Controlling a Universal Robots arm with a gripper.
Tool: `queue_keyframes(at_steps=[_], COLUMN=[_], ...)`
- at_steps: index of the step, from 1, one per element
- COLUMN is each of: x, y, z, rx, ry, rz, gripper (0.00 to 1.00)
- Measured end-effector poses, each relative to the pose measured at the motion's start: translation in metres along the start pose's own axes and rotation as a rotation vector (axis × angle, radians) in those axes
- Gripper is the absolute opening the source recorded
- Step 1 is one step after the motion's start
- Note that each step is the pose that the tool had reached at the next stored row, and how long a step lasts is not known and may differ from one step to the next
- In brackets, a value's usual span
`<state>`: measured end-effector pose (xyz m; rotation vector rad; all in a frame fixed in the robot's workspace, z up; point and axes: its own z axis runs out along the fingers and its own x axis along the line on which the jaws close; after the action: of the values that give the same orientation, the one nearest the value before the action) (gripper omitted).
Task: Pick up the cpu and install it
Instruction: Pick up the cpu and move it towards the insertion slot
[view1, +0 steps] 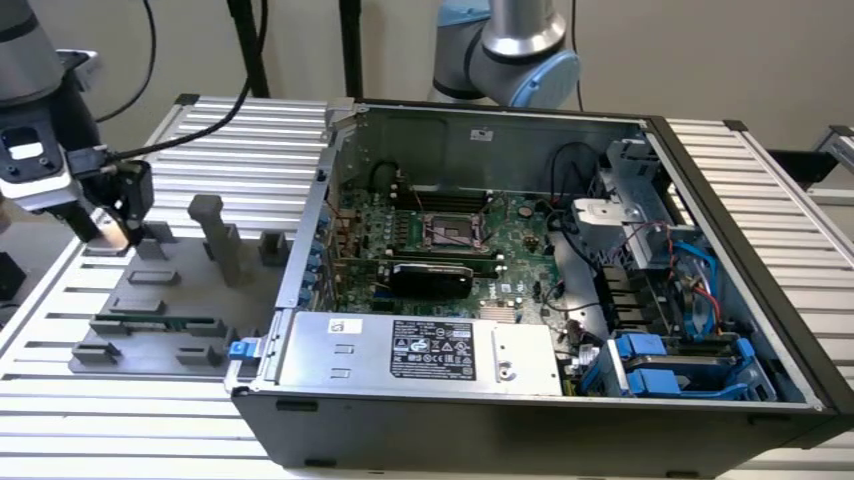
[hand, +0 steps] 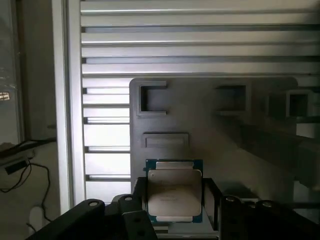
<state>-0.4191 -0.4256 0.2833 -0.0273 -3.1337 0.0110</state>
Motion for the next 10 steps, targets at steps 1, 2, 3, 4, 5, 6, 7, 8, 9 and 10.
queue_keyframes(at_steps=[1, 2, 3, 4, 5, 6, 7, 8, 9, 10], x=[-0.001, -0.002, -0.002, -0.003, -0.004, -0.005, -0.007, -0.008, -0.01, -0.012], y=[0.0, 0.0, 0.0, -0.0001, -0.0001, -0.0001, -0.0001, -0.0001, -0.0001, -0.0001], z=[-0.0046, -0.009, -0.0135, -0.018, -0.0228, -0.0273, -0.0318, -0.0363, -0.0409, -0.0456], rx=[0.0002, 0.0, 0.0, 0.0001, 0.0001, 0.0001, 0.0001, 0.0001, 0.0001, 0.0001], ry=[0.0002, 0.0001, 0.0001, 0.0002, 0.0001, 0.0001, 0.0002, 0.0001, 0.0001, 0.0002], rz=[0.0, 0.0, 0.0, 0.0, 0.0, 0.0, 0.0, 0.0, 0.0, 0.0], gripper=[0.55, 0.55, 0.55, 0.55, 0.55, 0.55, 0.55, 0.55, 0.55, 0.55])
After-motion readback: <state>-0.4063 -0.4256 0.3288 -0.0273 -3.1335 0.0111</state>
